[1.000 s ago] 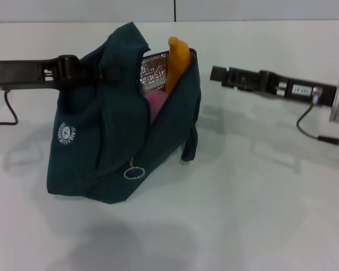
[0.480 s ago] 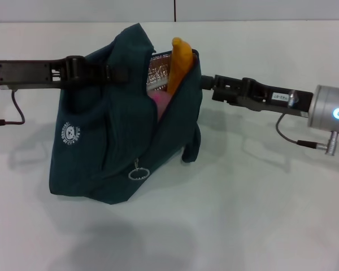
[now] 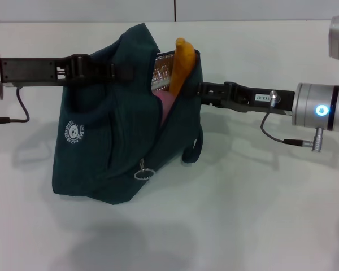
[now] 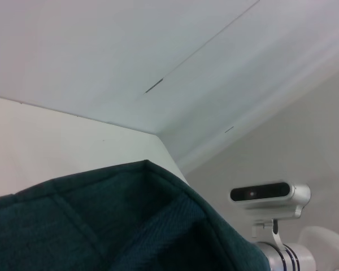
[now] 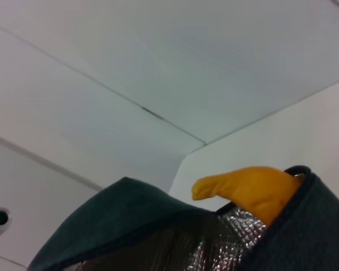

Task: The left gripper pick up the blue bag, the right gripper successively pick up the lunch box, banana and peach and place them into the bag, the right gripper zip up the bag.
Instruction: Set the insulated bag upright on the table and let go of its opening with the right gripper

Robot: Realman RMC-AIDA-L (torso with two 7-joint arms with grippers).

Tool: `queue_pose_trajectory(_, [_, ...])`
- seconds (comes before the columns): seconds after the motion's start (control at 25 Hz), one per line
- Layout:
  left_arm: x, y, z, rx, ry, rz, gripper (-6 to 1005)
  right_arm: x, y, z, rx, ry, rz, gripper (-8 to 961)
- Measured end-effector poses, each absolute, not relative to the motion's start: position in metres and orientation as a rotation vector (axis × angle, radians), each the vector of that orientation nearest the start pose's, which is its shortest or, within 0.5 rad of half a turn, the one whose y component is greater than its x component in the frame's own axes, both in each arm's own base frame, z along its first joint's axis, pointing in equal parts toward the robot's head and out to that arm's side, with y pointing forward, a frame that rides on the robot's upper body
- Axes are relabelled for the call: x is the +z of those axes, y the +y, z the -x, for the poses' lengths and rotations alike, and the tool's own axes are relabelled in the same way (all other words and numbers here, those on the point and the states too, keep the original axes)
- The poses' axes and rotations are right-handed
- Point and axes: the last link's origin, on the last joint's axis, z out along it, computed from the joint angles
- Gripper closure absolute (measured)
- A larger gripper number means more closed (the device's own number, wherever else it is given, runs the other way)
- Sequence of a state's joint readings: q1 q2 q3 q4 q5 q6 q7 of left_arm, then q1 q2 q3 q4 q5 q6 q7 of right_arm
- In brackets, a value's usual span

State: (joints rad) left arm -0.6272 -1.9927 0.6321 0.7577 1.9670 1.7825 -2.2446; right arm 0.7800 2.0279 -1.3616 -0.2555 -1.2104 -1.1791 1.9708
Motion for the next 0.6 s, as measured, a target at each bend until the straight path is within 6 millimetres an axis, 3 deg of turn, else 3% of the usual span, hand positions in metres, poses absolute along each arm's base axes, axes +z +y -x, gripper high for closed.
queue_pose_trajectory(0.24, [0.0591, 0.3491, 0.221, -0.903, -1.552, 2.632, 966, -0.0674, 0.3807, -0.1915, 0.962, 1.589, 2.48, 216])
queue_pose_trajectory(0.36, [0.0591, 0.3491, 0.2211, -0.902, -1.552, 2.633, 966, -0.0657, 0.3801, -0.1909, 0.972, 1.553, 2.494, 466])
queue_pose_trajectory(0.6, [0.0588, 0.3498, 0.2198, -0.896, -1.547, 2.64, 966, -0.0649, 0.3794, -0.1904, 0.979, 1.526, 2.506, 705])
